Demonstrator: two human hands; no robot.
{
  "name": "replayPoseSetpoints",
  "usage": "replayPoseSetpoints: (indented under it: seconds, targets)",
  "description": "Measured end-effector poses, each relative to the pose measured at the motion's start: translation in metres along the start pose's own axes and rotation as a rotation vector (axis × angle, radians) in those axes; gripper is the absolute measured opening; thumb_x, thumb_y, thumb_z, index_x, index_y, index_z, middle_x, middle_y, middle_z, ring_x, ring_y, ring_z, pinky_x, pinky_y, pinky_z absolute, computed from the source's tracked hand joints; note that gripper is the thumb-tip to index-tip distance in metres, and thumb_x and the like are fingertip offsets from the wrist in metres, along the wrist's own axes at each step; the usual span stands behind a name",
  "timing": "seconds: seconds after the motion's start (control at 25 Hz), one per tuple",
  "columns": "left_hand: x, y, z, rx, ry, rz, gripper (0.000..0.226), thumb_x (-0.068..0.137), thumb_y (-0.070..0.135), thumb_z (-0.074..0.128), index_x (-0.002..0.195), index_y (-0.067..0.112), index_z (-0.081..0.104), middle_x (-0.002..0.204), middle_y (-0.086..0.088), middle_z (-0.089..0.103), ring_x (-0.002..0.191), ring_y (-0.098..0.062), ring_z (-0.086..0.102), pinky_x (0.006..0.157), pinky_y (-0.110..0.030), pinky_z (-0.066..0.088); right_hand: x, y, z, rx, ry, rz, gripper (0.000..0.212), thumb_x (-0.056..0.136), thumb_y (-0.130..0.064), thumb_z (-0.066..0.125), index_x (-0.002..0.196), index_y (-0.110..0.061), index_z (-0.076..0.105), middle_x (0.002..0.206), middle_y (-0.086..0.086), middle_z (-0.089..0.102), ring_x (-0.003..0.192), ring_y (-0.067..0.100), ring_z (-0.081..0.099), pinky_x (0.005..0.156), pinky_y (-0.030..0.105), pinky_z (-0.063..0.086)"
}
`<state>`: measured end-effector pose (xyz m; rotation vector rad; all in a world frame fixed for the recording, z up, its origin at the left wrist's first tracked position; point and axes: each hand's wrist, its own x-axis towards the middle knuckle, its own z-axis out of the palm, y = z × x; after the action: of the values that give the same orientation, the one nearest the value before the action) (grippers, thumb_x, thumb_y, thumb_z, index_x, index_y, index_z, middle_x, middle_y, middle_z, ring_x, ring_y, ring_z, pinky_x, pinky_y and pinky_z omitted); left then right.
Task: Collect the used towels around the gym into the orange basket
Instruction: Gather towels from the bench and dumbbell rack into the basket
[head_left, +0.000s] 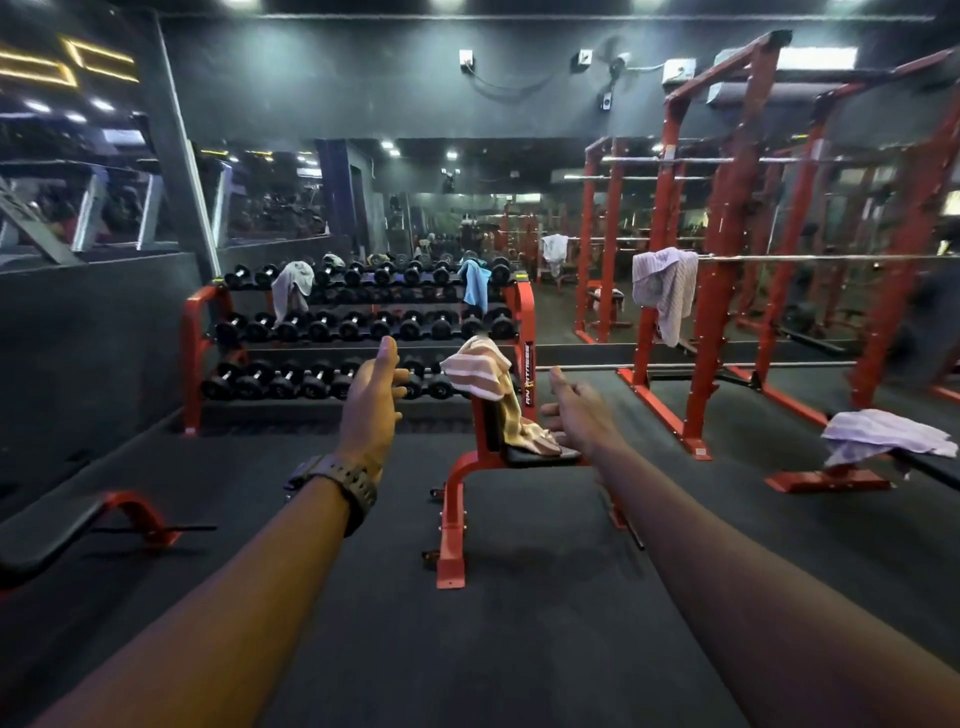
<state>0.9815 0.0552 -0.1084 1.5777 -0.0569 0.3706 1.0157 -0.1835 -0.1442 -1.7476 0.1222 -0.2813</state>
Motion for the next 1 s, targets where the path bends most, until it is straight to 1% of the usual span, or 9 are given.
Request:
replayPoseSetpoints:
  seconds: [0.2, 0.28, 0.36, 0.44, 0.56, 0.68, 0.8, 0.92, 1.0]
  targets:
    - [0.138, -0.058, 0.063, 0.009, -0.016, 0.015, 0.084, 0.080, 0.080, 0.034, 0.133, 0.018, 0.055, 0.123, -0.001, 0.064, 0.116, -0.020, 0.060, 0.105, -0.049, 0.047, 0.160, 0.041, 0.024, -0.006, 0.005, 0.004, 0.055, 0.086, -0.078, 0.043, 0.098, -0.027, 0.058, 0.101, 0.005, 0.071, 0.098, 0.026, 0.066, 0.092, 0.050, 0.053]
    - [0.200, -0.073, 0.089, 0.008, -0.015, 0.010, 0.083, 0.080, 0.080, 0.034, 0.132, 0.019, 0.055, 0.124, 0.000, 0.064, 0.116, -0.019, 0.060, 0.105, -0.049, 0.047, 0.233, 0.045, 0.033, 0.006, -0.004, 0.025, 0.064, 0.076, -0.084, 0.042, 0.096, -0.026, 0.059, 0.103, 0.008, 0.071, 0.091, 0.025, 0.062, 0.087, 0.049, 0.051]
    - [0.258, -0.089, 0.111, 0.006, -0.019, -0.003, 0.079, 0.081, 0.079, 0.034, 0.130, 0.021, 0.055, 0.124, 0.000, 0.063, 0.115, -0.018, 0.060, 0.103, -0.047, 0.048, 0.300, 0.048, 0.045, 0.019, -0.003, 0.031, 0.057, 0.084, -0.077, 0.044, 0.093, -0.023, 0.059, 0.097, 0.007, 0.071, 0.083, 0.020, 0.058, 0.079, 0.043, 0.047]
    - [0.307, -0.103, 0.125, 0.013, -0.027, -0.010, 0.081, 0.081, 0.080, 0.034, 0.132, 0.021, 0.055, 0.124, 0.002, 0.063, 0.115, -0.017, 0.060, 0.104, -0.047, 0.047, 0.350, 0.049, 0.057, 0.017, -0.001, 0.033, 0.051, 0.092, -0.070, 0.046, 0.093, -0.021, 0.059, 0.091, 0.005, 0.069, 0.080, 0.017, 0.057, 0.077, 0.039, 0.046]
    - [0.394, -0.139, 0.144, -0.008, 0.002, -0.021, 0.082, 0.080, 0.080, 0.035, 0.130, 0.020, 0.057, 0.122, 0.000, 0.065, 0.114, -0.020, 0.061, 0.105, -0.051, 0.047, 0.441, 0.065, 0.084, -0.018, -0.016, 0.026, 0.053, 0.090, -0.072, 0.045, 0.093, -0.021, 0.059, 0.090, 0.003, 0.069, 0.081, 0.019, 0.058, 0.076, 0.041, 0.045]
    - [0.483, -0.183, 0.162, -0.021, -0.023, -0.020, 0.083, 0.080, 0.081, 0.036, 0.131, 0.019, 0.057, 0.123, -0.001, 0.065, 0.114, -0.019, 0.061, 0.106, -0.051, 0.046, 0.533, 0.092, 0.115, -0.043, -0.001, 0.035, 0.053, 0.090, -0.072, 0.046, 0.088, -0.021, 0.059, 0.085, 0.002, 0.069, 0.075, 0.019, 0.058, 0.072, 0.041, 0.045]
    - [0.561, -0.215, 0.180, 0.000, -0.056, -0.034, 0.083, 0.079, 0.082, 0.034, 0.129, 0.021, 0.059, 0.121, 0.002, 0.066, 0.112, -0.015, 0.062, 0.107, -0.050, 0.045, 0.611, 0.112, 0.138, -0.073, 0.040, 0.081, 0.059, 0.082, -0.079, 0.047, 0.088, -0.022, 0.061, 0.086, 0.002, 0.071, 0.079, 0.021, 0.061, 0.074, 0.041, 0.045]
    - [0.639, -0.239, 0.200, 0.013, -0.061, -0.058, 0.085, 0.073, 0.087, 0.033, 0.125, 0.025, 0.059, 0.120, 0.004, 0.067, 0.111, -0.014, 0.063, 0.107, -0.049, 0.045, 0.685, 0.122, 0.160, -0.095, 0.031, 0.103, 0.050, 0.090, -0.072, 0.046, 0.096, -0.024, 0.060, 0.092, 0.003, 0.071, 0.083, 0.019, 0.063, 0.079, 0.043, 0.050]
    - [0.681, -0.256, 0.215, 0.009, -0.070, -0.070, 0.086, 0.076, 0.085, 0.033, 0.129, 0.022, 0.059, 0.120, 0.003, 0.067, 0.111, -0.013, 0.063, 0.106, -0.048, 0.046, 0.730, 0.133, 0.171, -0.115, 0.016, 0.102, 0.046, 0.094, -0.068, 0.044, 0.096, -0.025, 0.059, 0.094, 0.003, 0.070, 0.085, 0.019, 0.063, 0.087, 0.047, 0.054]
